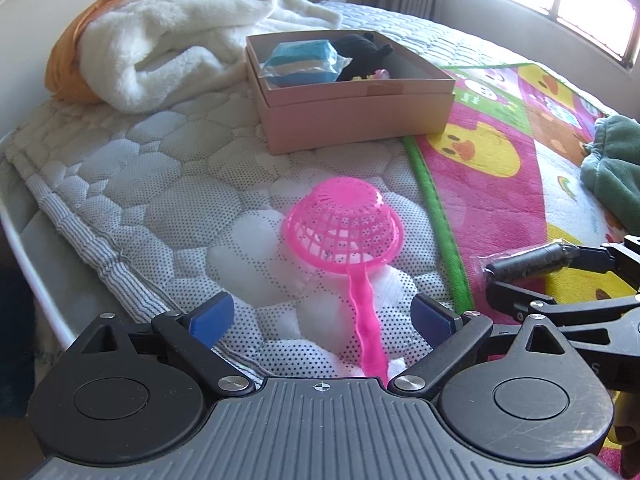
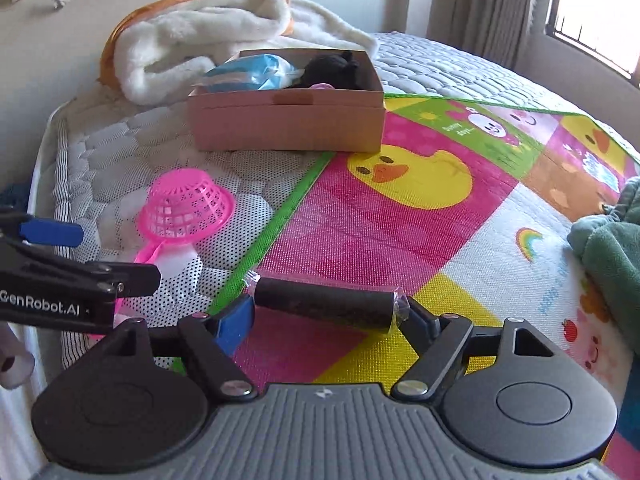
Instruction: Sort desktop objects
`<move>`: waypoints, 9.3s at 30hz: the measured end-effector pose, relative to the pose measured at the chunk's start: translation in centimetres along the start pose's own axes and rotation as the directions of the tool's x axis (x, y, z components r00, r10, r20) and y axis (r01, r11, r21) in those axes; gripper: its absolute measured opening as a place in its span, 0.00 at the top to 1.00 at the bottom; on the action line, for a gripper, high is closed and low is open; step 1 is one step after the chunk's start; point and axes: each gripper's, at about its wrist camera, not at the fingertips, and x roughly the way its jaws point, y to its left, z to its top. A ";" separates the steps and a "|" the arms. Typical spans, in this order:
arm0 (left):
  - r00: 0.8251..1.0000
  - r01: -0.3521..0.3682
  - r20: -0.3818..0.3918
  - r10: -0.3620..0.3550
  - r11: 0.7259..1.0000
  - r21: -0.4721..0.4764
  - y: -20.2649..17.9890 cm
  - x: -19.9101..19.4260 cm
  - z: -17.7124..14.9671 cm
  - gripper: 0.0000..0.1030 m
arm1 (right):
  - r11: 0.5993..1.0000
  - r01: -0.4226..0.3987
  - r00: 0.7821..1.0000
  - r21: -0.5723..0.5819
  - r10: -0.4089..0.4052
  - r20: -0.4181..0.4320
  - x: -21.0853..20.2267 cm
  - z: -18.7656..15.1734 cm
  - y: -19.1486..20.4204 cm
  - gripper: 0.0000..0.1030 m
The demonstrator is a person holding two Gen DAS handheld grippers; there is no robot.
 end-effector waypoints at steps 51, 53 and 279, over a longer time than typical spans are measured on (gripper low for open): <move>0.997 0.056 0.050 -0.055 0.998 -0.019 1.0 2.5 1.4 0.00 | 1.000 -0.010 0.999 0.022 0.008 0.053 0.7 -1.9 -0.9 0.07; 0.996 0.086 0.035 -0.085 0.996 -0.029 0.7 3.2 2.6 0.00 | 1.000 -0.011 0.998 0.025 0.010 0.055 0.7 -1.9 -0.9 0.07; 0.986 -0.027 0.166 0.027 1.000 -0.004 -2.2 5.1 -0.9 0.00 | 0.998 -0.053 0.988 0.033 0.047 0.147 4.6 0.1 -6.1 0.00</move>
